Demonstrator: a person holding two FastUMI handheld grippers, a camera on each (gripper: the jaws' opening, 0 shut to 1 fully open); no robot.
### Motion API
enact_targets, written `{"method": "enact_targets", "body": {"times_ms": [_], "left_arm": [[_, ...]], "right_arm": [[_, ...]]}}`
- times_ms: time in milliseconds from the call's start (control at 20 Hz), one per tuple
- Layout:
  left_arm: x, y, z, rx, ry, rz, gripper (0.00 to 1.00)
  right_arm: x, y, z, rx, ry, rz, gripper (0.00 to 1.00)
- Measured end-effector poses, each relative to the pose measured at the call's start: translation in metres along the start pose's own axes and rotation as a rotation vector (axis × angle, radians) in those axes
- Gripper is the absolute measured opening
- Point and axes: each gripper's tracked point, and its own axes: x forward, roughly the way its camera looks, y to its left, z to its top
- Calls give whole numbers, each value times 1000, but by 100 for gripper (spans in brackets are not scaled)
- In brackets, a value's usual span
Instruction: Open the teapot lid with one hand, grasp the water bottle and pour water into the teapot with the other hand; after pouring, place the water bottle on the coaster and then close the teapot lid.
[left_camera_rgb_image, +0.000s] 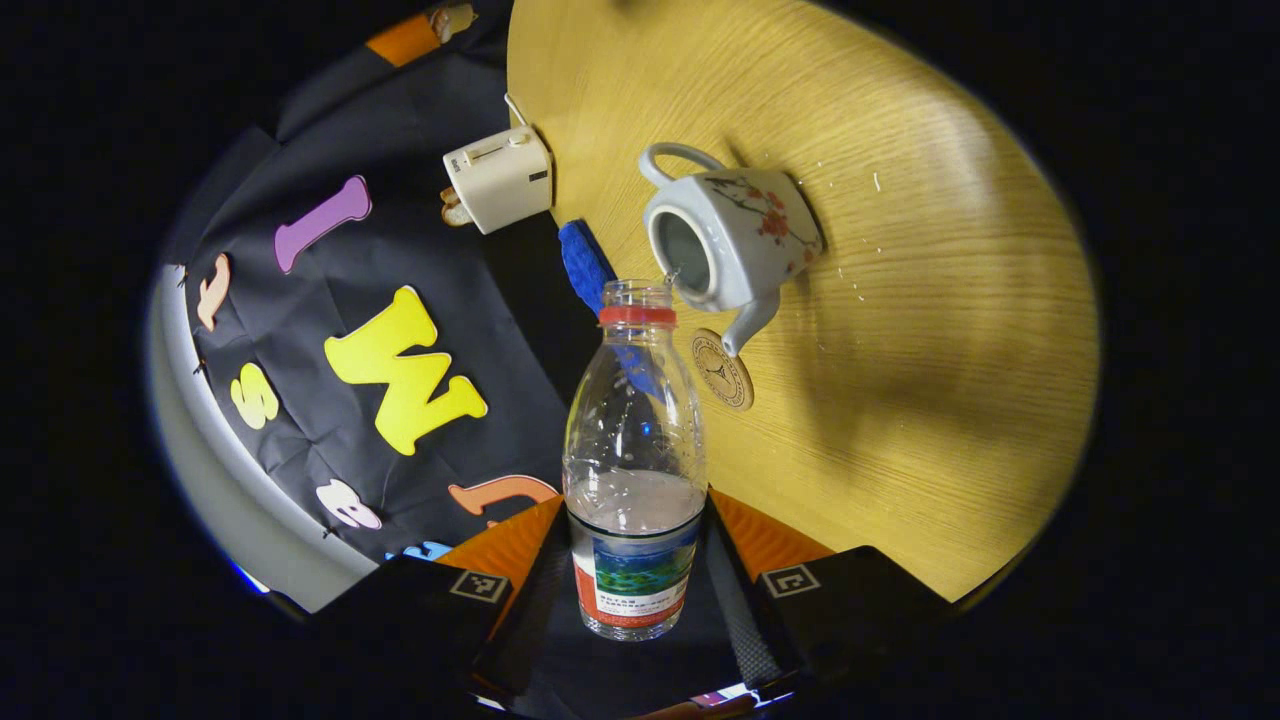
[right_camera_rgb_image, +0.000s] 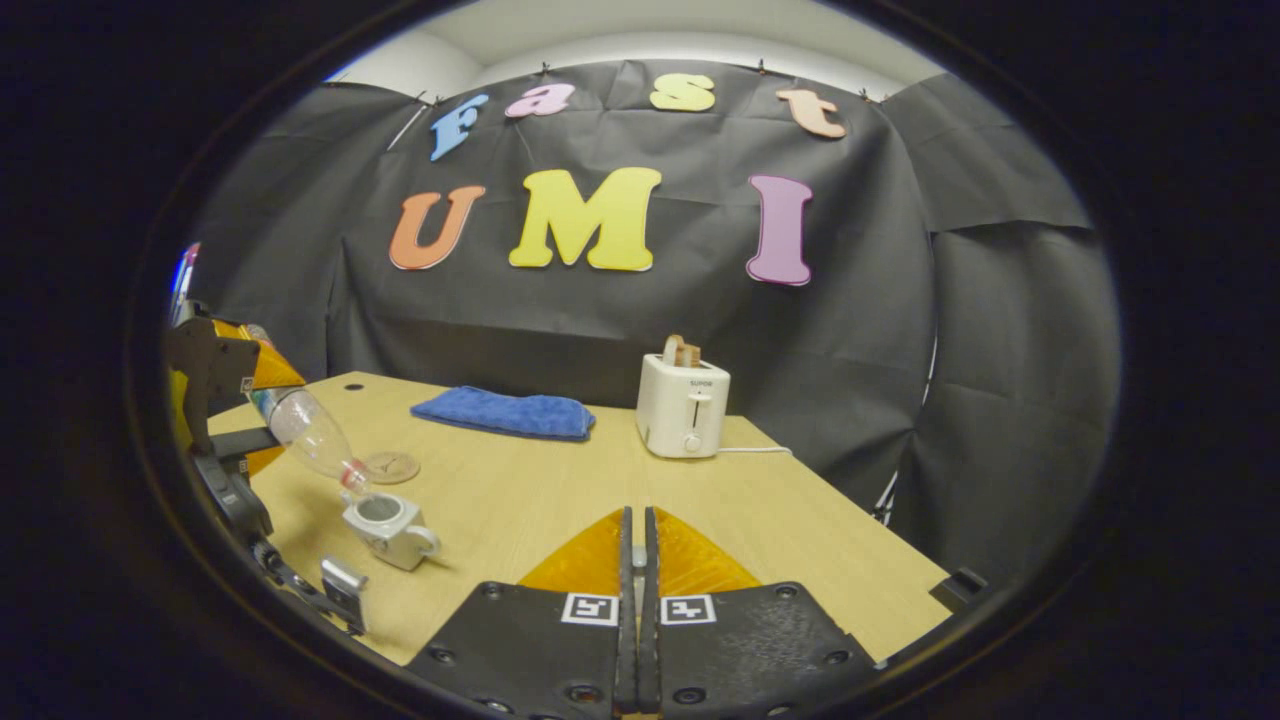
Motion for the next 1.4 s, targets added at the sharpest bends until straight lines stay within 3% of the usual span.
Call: {"method": "enact_targets", "body": {"times_ms": [450, 500, 550, 950, 1000, 1050, 1200, 1400], "left_arm": [[-5, 22, 1, 102, 26, 5, 77], [-6, 22, 0, 108, 30, 2, 81], [-6, 22, 0, 113, 32, 2, 77], [-8, 22, 5, 120, 23, -1, 77], [-8, 22, 5, 117, 22, 0, 81], [-8, 21, 5, 110, 16, 1, 76], [-5, 29, 5, 51, -8, 64, 76], [7, 18, -10, -100, -17, 31, 76]], "right_arm": [[-4, -9, 7, 22, -11, -1, 1], [-4, -10, 7, 23, -11, -2, 0], [-4, -11, 8, 24, -11, -3, 0], [-9, -5, 10, 18, -19, 4, 1], [-9, -8, 13, 15, -27, -8, 1], [-8, -10, 14, 11, -30, -18, 1], [-7, -21, 13, 19, -32, -45, 1], [-6, -33, 14, 66, -21, -58, 2]]}}
